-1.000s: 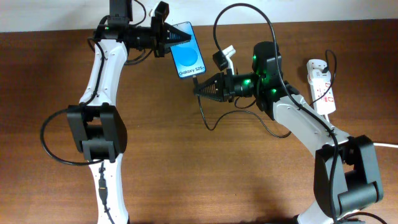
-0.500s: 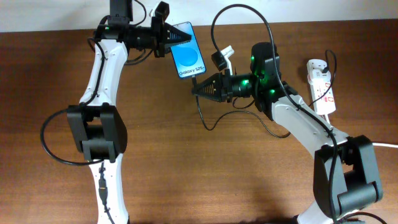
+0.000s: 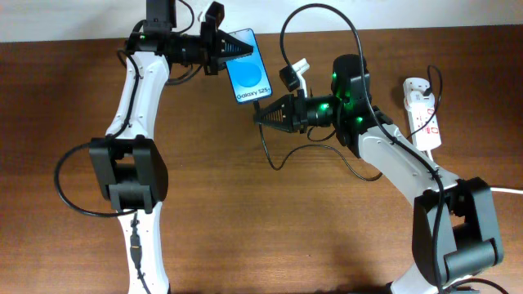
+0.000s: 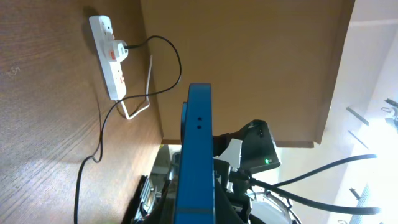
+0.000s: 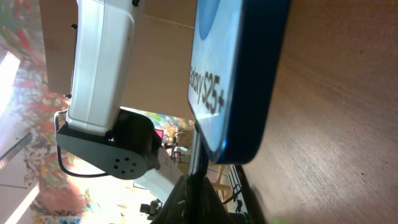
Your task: Plug charger to phone and switch on socket
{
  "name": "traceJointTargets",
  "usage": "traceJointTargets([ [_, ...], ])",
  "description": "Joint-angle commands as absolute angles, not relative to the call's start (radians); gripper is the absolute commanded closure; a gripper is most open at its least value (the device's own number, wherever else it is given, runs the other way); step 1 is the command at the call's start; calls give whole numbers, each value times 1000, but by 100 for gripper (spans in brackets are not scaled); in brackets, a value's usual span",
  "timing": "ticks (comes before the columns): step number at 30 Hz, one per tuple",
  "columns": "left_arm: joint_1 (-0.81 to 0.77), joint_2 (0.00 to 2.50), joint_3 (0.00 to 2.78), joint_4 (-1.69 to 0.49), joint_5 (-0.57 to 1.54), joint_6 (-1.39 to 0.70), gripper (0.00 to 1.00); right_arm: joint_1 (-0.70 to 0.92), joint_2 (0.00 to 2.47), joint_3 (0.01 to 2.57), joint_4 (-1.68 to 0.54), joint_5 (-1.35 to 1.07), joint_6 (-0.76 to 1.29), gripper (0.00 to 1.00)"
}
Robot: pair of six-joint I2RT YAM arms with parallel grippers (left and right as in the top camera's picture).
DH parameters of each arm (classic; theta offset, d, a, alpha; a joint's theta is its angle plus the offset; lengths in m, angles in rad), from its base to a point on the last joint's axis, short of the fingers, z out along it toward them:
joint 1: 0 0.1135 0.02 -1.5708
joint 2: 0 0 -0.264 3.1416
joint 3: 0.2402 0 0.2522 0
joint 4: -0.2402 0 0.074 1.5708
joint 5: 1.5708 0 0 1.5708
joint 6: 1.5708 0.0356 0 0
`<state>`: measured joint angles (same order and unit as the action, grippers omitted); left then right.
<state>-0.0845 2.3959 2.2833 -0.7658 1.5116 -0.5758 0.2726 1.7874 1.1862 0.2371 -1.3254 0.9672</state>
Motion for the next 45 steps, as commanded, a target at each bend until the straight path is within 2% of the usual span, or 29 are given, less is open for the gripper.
traceJointTargets([
  [1, -125, 2381, 2294, -771, 1574, -552, 100, 259, 1791, 1195, 252, -1249, 968, 96],
  [9, -136, 2381, 2294, -770, 1571, -551, 100, 260, 1791, 1195, 251, -1219, 970, 95],
  [11, -121, 2381, 2294, -770, 1565, -552, 100, 260, 1791, 1195, 251, -1223, 962, 66],
  [12, -116, 2381, 2293, -770, 1563, -551, 100, 260, 1791, 1195, 250, -1229, 950, 56],
  [13, -108, 2381, 2294, -770, 1555, -551, 100, 260, 1791, 1195, 250, -1240, 950, 52],
  [17, -82, 2381, 2294, -770, 1545, -542, 100, 258, 1791, 1195, 251, -1264, 939, 47],
  [18, -80, 2381, 2293, -770, 1544, -513, 100, 250, 1791, 1195, 251, -1263, 936, 35],
  [22, -69, 2381, 2293, -780, 1498, -437, 100, 159, 1790, 1195, 251, -1256, 927, 15],
  [24, -72, 2381, 2292, -808, 1405, -410, 100, 114, 1790, 1195, 245, -1244, 920, 0],
  [28, -79, 2381, 2292, -1085, 1021, -233, 100, 15, 1790, 1197, 67, -1142, 786, 2],
  [30, -84, 2381, 2292, -1155, 912, -177, 100, 6, 1788, 1212, -72, -1092, 688, 1],
  [33, -96, 2381, 2292, -1205, 806, -127, 100, 7, 1765, 1314, -448, -870, 471, 1],
  [35, -114, 2399, 2292, -1244, 751, -94, 100, 14, 1760, 1487, -788, -622, 335, 1],
  [38, -150, 2482, 2292, -1243, 757, -88, 100, 49, 1760, 1679, -1052, -364, 310, 2],
  [45, -199, 2603, 2292, -1214, 781, -89, 100, 61, 1760, 1685, -1090, -354, 310, 1],
])
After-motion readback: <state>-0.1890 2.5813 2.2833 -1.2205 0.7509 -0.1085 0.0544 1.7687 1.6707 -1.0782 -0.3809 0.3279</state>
